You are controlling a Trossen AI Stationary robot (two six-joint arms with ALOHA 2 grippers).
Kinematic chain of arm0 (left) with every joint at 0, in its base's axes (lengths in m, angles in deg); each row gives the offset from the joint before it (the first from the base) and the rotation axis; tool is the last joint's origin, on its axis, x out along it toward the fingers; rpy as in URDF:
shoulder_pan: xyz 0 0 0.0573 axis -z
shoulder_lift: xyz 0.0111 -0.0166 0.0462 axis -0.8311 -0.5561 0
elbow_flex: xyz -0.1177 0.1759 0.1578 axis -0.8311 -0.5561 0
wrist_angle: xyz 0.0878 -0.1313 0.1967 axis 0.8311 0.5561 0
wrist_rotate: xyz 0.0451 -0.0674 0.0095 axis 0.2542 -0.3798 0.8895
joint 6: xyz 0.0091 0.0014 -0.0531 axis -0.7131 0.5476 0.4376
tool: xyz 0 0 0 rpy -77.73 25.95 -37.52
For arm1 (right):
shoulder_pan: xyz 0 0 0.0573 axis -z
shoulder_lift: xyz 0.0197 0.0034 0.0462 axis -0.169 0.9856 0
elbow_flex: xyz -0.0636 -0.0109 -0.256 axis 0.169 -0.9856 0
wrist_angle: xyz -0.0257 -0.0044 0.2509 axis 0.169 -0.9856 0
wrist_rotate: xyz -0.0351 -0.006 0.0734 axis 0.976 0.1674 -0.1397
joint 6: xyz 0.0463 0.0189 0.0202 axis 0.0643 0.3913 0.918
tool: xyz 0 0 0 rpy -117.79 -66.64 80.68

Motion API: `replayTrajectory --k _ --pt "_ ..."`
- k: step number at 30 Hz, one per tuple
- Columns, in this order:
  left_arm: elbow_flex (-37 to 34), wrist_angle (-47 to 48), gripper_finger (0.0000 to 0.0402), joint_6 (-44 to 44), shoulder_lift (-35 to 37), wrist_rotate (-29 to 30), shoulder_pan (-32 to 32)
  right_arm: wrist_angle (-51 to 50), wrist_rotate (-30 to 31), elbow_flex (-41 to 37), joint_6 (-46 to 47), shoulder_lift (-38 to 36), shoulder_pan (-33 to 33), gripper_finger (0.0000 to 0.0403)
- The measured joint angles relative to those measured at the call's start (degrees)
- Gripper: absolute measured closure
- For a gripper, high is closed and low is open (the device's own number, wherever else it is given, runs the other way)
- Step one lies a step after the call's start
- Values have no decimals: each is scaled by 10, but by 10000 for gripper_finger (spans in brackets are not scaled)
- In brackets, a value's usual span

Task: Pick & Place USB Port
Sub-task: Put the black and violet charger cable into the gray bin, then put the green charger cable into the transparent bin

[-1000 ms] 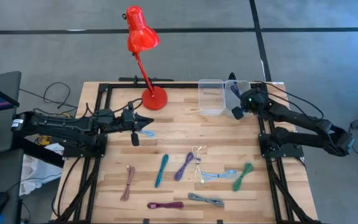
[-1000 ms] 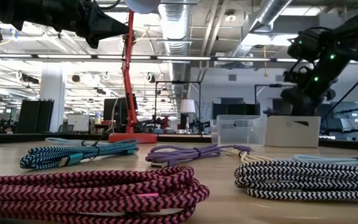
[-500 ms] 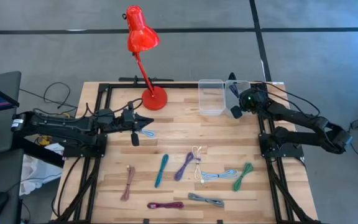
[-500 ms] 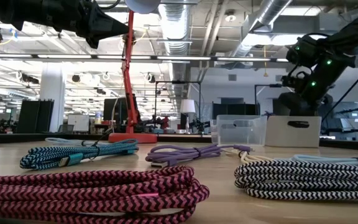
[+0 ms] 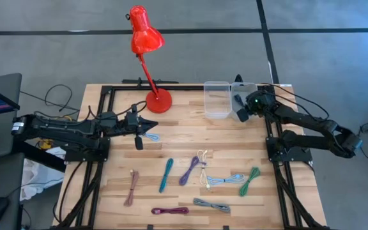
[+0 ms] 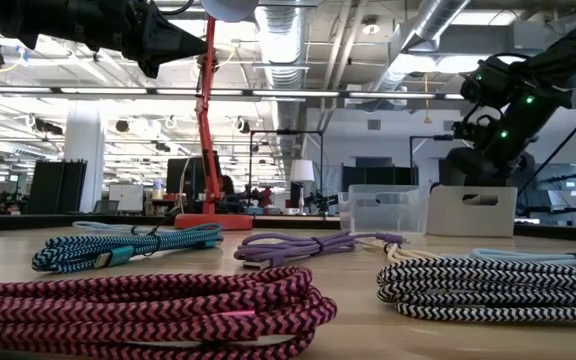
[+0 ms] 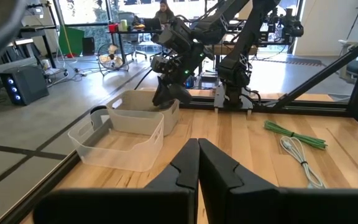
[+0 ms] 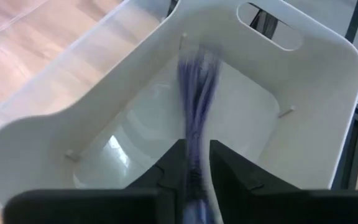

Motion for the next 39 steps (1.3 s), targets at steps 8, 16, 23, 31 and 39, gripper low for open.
replayTrajectory --k 8,16,23,31,39 --pt "0 0 396 0 0 0 0 9 0 0 0 0 -1 329" --pt "0 0 396 0 0 0 0 9 -59 0 -8 -2 -9 328" --pt "0 0 396 0 0 0 0 -86 -86 33 -35 -13 -97 328" --pt "0 0 396 0 0 0 0 -188 -82 113 -35 -13 -221 327" --pt "0 0 396 0 0 0 0 -231 13 197 -32 -13 -244 327"
